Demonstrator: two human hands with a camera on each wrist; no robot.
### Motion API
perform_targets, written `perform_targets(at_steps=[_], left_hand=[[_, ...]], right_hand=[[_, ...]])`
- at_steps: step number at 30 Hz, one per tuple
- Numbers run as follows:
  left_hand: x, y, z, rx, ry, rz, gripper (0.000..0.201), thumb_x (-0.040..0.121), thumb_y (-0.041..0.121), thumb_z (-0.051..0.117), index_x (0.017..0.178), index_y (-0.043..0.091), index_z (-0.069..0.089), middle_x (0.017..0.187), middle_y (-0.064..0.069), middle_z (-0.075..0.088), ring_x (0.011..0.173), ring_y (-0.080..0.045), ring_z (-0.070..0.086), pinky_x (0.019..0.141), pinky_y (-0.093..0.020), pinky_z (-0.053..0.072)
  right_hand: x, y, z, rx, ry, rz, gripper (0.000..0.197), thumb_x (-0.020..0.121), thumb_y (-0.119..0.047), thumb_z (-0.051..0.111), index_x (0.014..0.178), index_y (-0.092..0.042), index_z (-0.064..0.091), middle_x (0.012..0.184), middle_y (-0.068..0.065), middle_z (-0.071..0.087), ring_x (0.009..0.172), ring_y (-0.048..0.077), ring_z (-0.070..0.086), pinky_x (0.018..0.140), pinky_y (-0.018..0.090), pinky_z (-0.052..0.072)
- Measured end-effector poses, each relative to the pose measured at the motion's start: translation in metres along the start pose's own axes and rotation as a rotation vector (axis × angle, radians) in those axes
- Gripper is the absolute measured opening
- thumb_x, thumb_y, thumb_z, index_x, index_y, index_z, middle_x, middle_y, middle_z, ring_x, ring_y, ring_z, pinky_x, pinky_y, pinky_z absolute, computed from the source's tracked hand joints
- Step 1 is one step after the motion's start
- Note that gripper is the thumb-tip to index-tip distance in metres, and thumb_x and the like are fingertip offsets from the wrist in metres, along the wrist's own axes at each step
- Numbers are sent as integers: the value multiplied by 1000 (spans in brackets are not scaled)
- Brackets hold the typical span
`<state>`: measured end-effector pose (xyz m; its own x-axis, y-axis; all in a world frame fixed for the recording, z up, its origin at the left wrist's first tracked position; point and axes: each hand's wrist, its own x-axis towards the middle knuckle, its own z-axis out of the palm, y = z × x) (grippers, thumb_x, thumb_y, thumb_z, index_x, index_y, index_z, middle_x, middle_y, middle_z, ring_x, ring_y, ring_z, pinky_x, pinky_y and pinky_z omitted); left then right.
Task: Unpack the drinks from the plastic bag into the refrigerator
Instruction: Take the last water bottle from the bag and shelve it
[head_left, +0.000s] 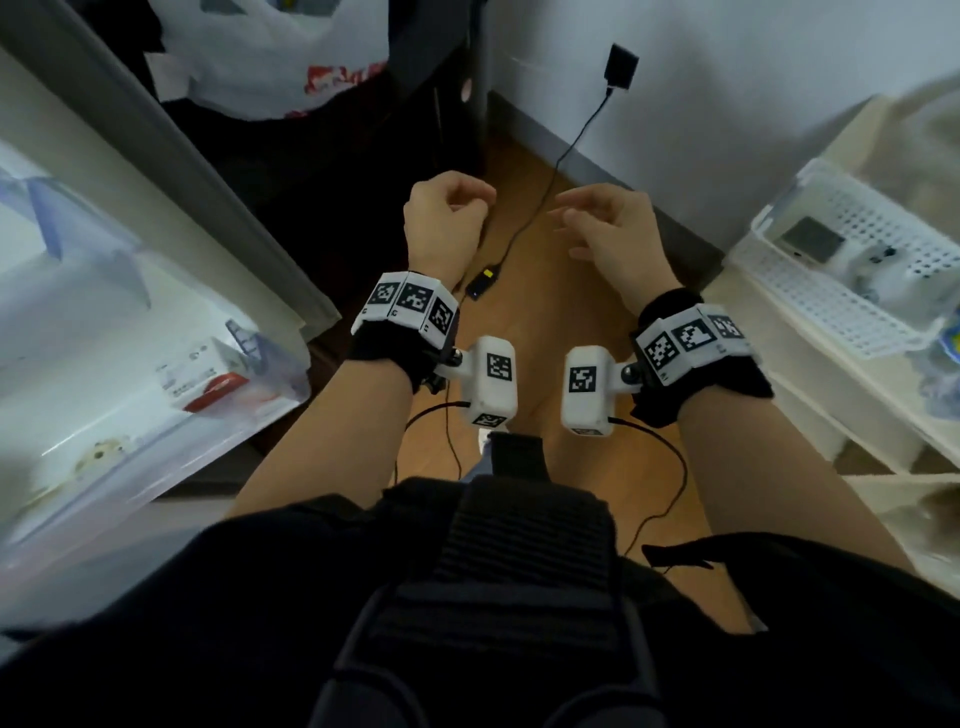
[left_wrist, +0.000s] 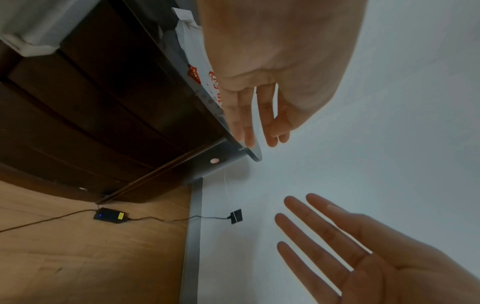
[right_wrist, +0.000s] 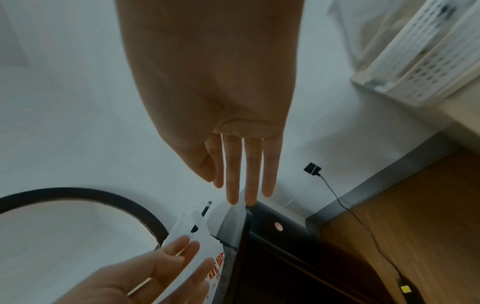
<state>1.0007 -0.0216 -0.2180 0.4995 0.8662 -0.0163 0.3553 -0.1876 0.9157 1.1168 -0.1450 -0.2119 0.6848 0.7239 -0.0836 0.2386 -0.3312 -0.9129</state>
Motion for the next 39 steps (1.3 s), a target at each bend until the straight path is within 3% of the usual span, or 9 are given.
perform_targets(at_steps=[2, 6, 10, 16, 23, 28, 32, 35, 39], left_hand=[[33, -1, -2, 0, 19, -28, 22, 85, 5, 56, 89, 19, 72, 92, 3, 72, 93, -10, 67, 90, -37, 57], [102, 1, -15, -18, 106, -84, 20, 85, 3, 57, 93, 15, 72, 90, 4, 70, 93, -11, 67, 91, -37, 56], [153, 3, -28, -14, 183, -129, 22, 84, 4, 55, 93, 15, 72, 94, 2, 70, 97, -14, 66, 94, -40, 55], [216, -4, -57, -67, 338, -225, 22, 85, -1, 52, 97, 9, 69, 102, -8, 69, 101, -22, 65, 96, -38, 53], [300, -2, -87, -15, 596, -143, 18, 87, 3, 55, 95, 11, 69, 103, -6, 69, 92, -12, 63, 86, -24, 52], [356, -18, -103, -27, 655, -286, 22, 86, -1, 54, 100, 6, 69, 95, -2, 66, 89, -9, 59, 78, -12, 49], [377, -28, -119, -81, 666, -416, 18, 88, 2, 56, 103, 4, 66, 99, -6, 65, 85, -12, 59, 77, -20, 52], [378, -19, -147, -66, 580, -488, 20, 89, 9, 63, 107, 1, 61, 95, -10, 68, 67, -9, 66, 58, -17, 55], [376, -4, -190, 42, 593, -373, 23, 84, 12, 69, 106, 11, 63, 91, 0, 66, 53, 1, 61, 49, -15, 50]], right_hand=[[39, -8, 8, 11, -32, -15, 17, 92, -20, 54, 105, -22, 63, 114, 3, 67, 108, 13, 62, 99, 38, 51], [108, -35, 29, 34, -120, -62, 22, 94, -13, 51, 114, -11, 60, 107, 1, 67, 88, 2, 64, 72, 8, 49], [167, -59, 52, 47, -188, -92, 22, 93, -15, 53, 113, -12, 61, 106, 2, 69, 95, 12, 67, 81, 21, 54], [245, -93, 90, 45, -340, -187, 22, 94, -13, 51, 113, -9, 61, 109, 8, 69, 95, 16, 68, 81, 26, 55], [347, -125, 138, 102, -385, -308, 22, 88, -3, 51, 103, -7, 66, 101, 10, 72, 97, 18, 68, 89, 32, 56], [428, -147, 178, -15, -586, -368, 26, 87, -5, 53, 111, -3, 65, 112, 10, 68, 98, 9, 60, 87, 17, 46], [469, -154, 219, -220, -790, -402, 34, 90, -8, 56, 124, -5, 57, 125, 7, 60, 117, 16, 53, 99, 20, 38], [484, -166, 245, -282, -877, -441, 38, 90, -11, 56, 127, -6, 54, 132, 11, 56, 125, 21, 49, 100, 19, 34], [496, -182, 269, -290, -839, -495, 47, 89, -13, 58, 135, -8, 47, 139, 9, 48, 127, 18, 45, 90, 6, 26]])
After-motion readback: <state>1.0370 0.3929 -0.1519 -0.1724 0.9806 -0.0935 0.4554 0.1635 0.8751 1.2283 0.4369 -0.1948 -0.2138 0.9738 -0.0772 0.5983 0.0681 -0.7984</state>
